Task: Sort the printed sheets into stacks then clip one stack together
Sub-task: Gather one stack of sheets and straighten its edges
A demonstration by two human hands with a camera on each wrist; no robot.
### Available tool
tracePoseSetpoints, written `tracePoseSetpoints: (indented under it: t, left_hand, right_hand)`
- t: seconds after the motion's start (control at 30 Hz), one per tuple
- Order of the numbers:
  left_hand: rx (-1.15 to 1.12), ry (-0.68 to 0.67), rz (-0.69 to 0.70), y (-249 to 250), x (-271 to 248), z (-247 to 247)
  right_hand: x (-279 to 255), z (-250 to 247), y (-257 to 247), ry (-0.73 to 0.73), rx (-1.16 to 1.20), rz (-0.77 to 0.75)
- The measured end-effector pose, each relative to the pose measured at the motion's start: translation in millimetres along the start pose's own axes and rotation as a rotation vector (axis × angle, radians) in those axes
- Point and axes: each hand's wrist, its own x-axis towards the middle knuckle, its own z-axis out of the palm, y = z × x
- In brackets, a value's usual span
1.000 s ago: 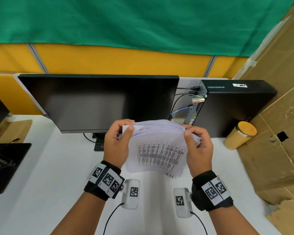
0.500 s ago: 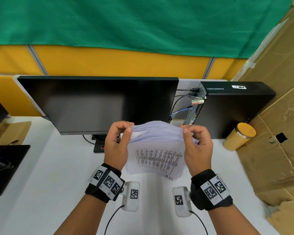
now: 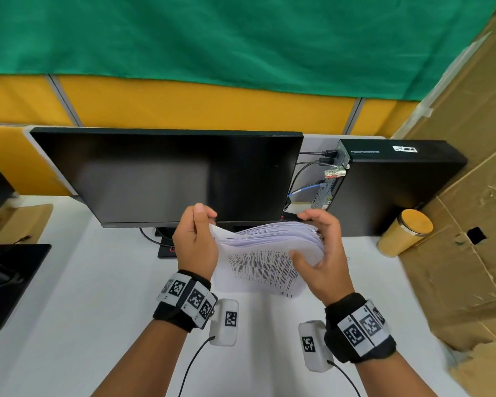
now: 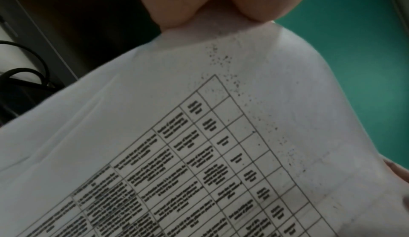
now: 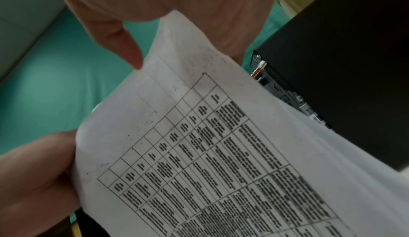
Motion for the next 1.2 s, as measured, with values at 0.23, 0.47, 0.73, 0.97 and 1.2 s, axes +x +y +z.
tracePoseSetpoints:
  t: [0.23,0.47,0.73,0.97,1.2]
  left_hand:
    - [0.085,0.055,-0.068,4,9,-2]
    - [0.664,-0.460,0.599,62,4,-23]
    - [0.691,-0.594,0.487,32,9,-26]
    - [0.171,-0.400,-0.029,-7,27,-81]
    - [-0.109,-0.384,-0.342,-23,19,-92]
  right_hand:
    - [1,-9,4,0.005,-0.205,0.065]
    - [29,3,-31,-0.076,-0.390,-0.120]
    - [32,20,-42,-0.226,-0.457,-0.185]
    - [-14,-42,27,0.322,-0.306,0.408]
    - [-11,-47,53,0.024,0.236,0.622]
